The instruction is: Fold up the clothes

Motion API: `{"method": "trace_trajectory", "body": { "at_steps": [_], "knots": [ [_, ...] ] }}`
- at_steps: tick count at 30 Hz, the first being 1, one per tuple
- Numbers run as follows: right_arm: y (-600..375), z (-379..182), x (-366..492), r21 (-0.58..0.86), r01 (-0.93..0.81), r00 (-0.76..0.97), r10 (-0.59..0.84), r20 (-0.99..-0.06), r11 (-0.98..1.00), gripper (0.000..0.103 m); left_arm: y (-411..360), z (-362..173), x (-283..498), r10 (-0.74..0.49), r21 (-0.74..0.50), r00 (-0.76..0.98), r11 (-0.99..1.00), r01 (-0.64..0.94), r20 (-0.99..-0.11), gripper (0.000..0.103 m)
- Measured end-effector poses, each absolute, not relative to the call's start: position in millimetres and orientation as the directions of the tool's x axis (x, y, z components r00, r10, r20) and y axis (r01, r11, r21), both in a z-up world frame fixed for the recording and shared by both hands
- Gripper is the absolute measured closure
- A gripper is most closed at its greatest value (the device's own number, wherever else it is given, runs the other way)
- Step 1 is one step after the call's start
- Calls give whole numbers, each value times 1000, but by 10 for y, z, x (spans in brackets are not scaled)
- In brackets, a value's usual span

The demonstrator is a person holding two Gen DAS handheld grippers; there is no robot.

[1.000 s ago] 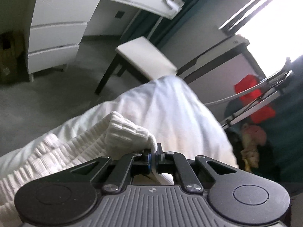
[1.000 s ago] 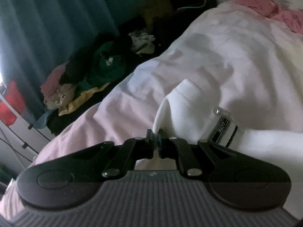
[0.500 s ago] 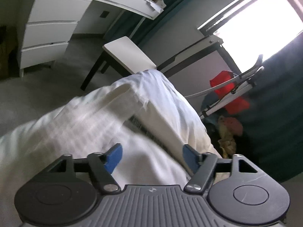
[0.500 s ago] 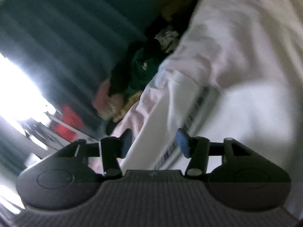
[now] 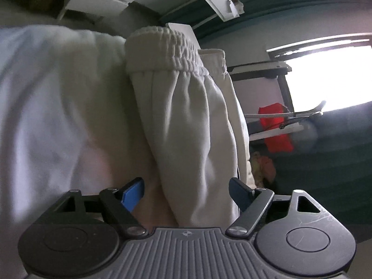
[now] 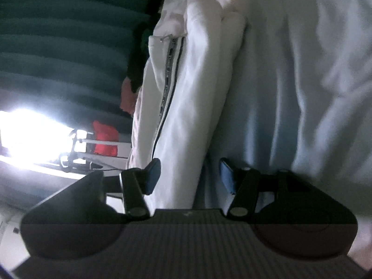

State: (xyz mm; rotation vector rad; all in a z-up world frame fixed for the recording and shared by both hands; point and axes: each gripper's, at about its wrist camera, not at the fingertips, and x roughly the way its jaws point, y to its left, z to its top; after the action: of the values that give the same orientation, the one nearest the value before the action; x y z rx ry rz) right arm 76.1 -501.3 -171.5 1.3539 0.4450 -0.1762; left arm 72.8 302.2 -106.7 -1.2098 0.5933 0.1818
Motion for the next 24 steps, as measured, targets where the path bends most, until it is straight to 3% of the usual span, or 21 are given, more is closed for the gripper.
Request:
{"method": "trace_trajectory", "body": {
  "at_steps": [7,11,12,13,15,16,24],
  "knots": [
    [-5332,-1792,1129,874,397,910,1,-414,281,52,3130,-1162,916,-16,-804,873,398,-442,-488,50],
    [-5519,-1909,1234,901,388,922,-74,-381,194,55,3289,-1231,1036,5,-811,873,368,-456,-488,80],
    [-5546,-1911,1259,904,386,922,-86,-377,184,57,3321,-1235,1055,4,-813,873,361,-456,-488,83],
    [-5567,-1905,1282,902,392,919,-103,-379,181,68,3334,-1226,1046,7,-815,875,358,-455,-485,86],
    [-5580,-1880,1305,884,425,904,-141,-404,196,83,3335,-1185,1018,20,-817,877,355,-455,-480,89],
    [-5565,-1864,1294,879,430,901,-162,-403,207,86,3328,-1157,1015,30,-817,879,354,-455,-476,90],
    [-5394,-1582,1010,859,439,894,-218,-391,262,90,3309,-855,821,36,-821,892,374,-431,-451,93]
  ]
}}
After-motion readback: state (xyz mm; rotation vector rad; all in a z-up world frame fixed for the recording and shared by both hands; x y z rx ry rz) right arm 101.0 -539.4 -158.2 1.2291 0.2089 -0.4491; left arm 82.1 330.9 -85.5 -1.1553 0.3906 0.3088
